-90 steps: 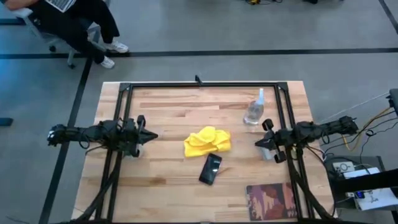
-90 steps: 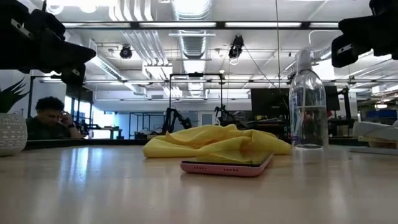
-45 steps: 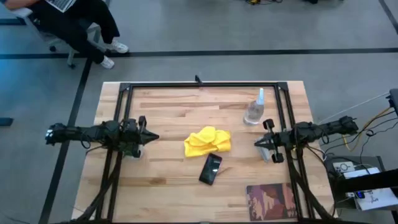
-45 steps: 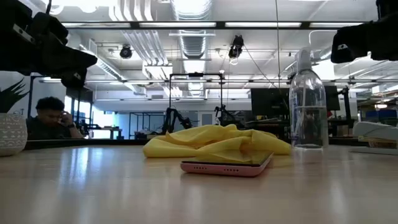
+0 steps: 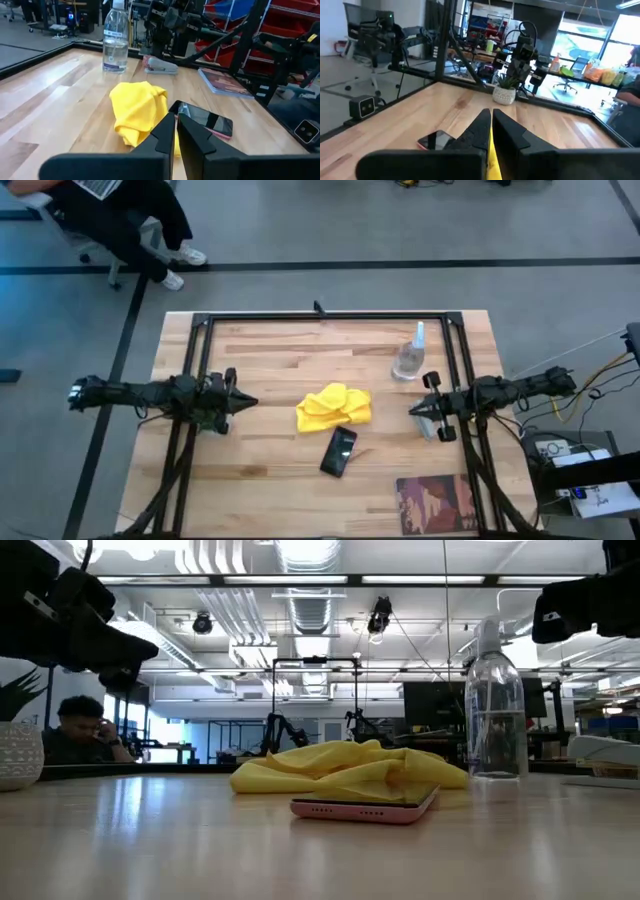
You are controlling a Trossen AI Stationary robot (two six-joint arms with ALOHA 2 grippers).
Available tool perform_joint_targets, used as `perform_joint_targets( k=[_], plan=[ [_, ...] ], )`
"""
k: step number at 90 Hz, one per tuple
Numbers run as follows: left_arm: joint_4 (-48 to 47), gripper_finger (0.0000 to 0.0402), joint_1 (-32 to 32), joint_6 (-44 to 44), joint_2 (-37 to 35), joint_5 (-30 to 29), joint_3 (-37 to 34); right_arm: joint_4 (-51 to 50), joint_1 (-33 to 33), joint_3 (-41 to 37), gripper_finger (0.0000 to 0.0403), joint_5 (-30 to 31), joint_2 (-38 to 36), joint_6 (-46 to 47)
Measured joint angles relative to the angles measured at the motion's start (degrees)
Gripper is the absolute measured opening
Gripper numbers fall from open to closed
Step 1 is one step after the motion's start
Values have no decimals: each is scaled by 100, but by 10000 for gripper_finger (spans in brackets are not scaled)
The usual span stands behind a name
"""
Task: Apply microfiber cloth
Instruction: Return to Home Position
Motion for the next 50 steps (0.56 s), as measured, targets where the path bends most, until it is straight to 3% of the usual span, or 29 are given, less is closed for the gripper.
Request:
perform_joint_targets(
  k=[50],
  plan=[
    [-2, 6, 0, 0, 353, 4, 4, 0, 0, -2, 0, 0, 0, 6]
  ],
)
